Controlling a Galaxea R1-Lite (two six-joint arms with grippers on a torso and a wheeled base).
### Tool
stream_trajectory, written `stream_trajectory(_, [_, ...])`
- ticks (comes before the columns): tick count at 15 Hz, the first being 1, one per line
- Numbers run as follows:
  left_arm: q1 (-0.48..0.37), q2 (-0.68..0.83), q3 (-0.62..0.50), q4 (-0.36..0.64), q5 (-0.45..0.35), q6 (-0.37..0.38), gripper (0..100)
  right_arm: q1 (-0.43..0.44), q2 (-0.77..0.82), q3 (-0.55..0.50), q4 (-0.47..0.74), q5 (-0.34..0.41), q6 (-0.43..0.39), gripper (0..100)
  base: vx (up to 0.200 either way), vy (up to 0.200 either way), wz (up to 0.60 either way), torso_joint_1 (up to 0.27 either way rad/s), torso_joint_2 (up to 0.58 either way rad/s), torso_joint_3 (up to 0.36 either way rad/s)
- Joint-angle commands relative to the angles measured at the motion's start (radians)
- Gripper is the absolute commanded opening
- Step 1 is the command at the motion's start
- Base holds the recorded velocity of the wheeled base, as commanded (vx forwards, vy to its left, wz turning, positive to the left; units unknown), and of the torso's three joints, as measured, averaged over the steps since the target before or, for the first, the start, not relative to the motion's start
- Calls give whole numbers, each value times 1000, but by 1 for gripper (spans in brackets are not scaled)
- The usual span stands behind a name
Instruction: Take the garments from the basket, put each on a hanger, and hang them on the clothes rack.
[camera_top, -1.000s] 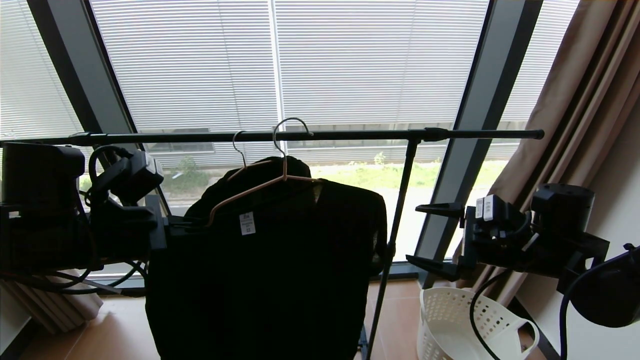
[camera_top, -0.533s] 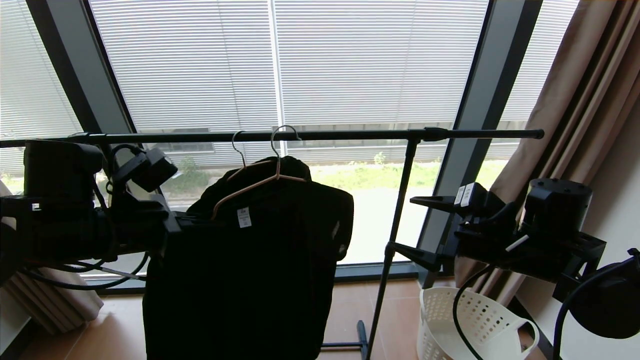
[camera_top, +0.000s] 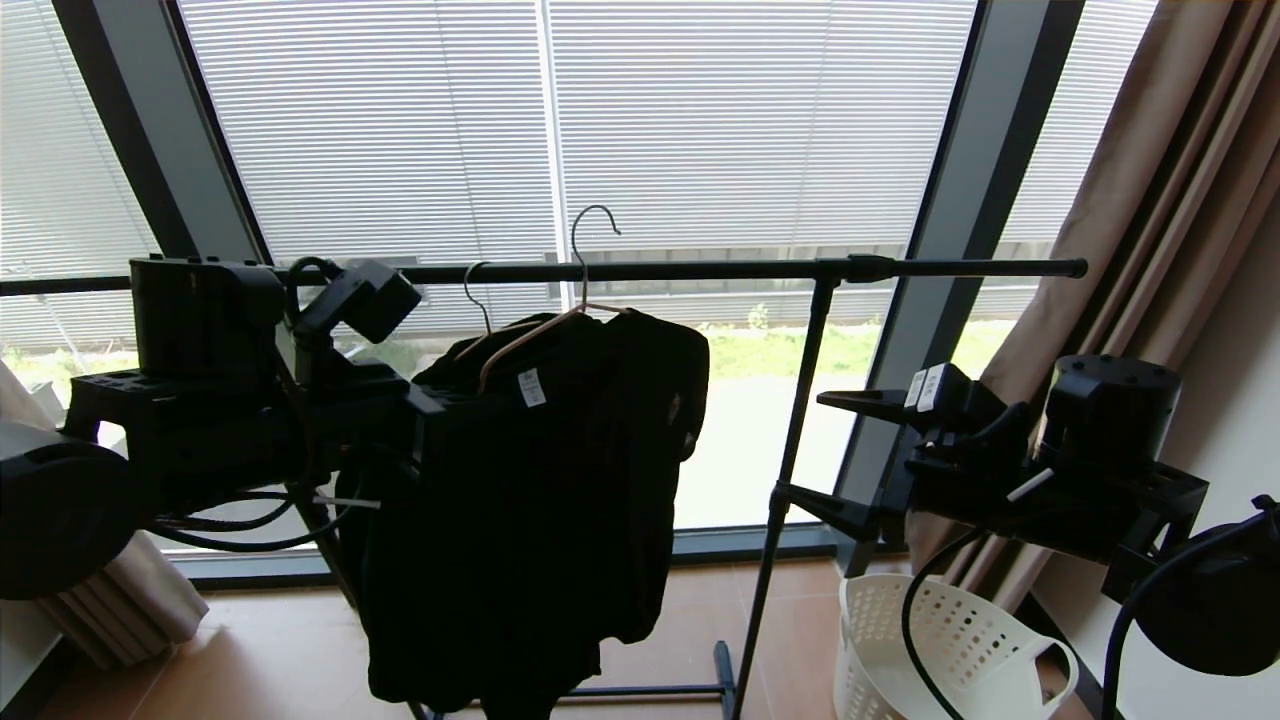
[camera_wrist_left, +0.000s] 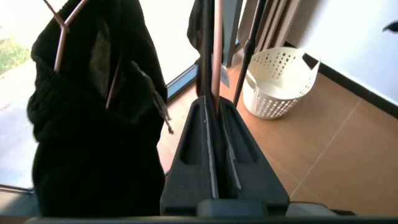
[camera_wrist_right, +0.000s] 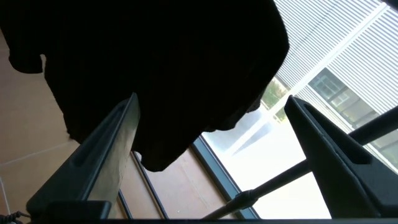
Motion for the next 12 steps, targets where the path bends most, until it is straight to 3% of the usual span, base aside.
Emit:
stream_trajectory(1, [-21,65,1,-37,10,-11,0,-1,4,0,-1,0,-1,100,0,0,0,0,0,0])
stream_trajectory(8, [-21,170,32,-254,56,-72,0,-1,6,-2,-1,-1,-1,100,0,0,0,0,0,0])
stream_trajectory(12, [-21,244,17,-343,91,-151,0,-1,7,0,-1,-1,-1,100,0,0,0,0,0,0])
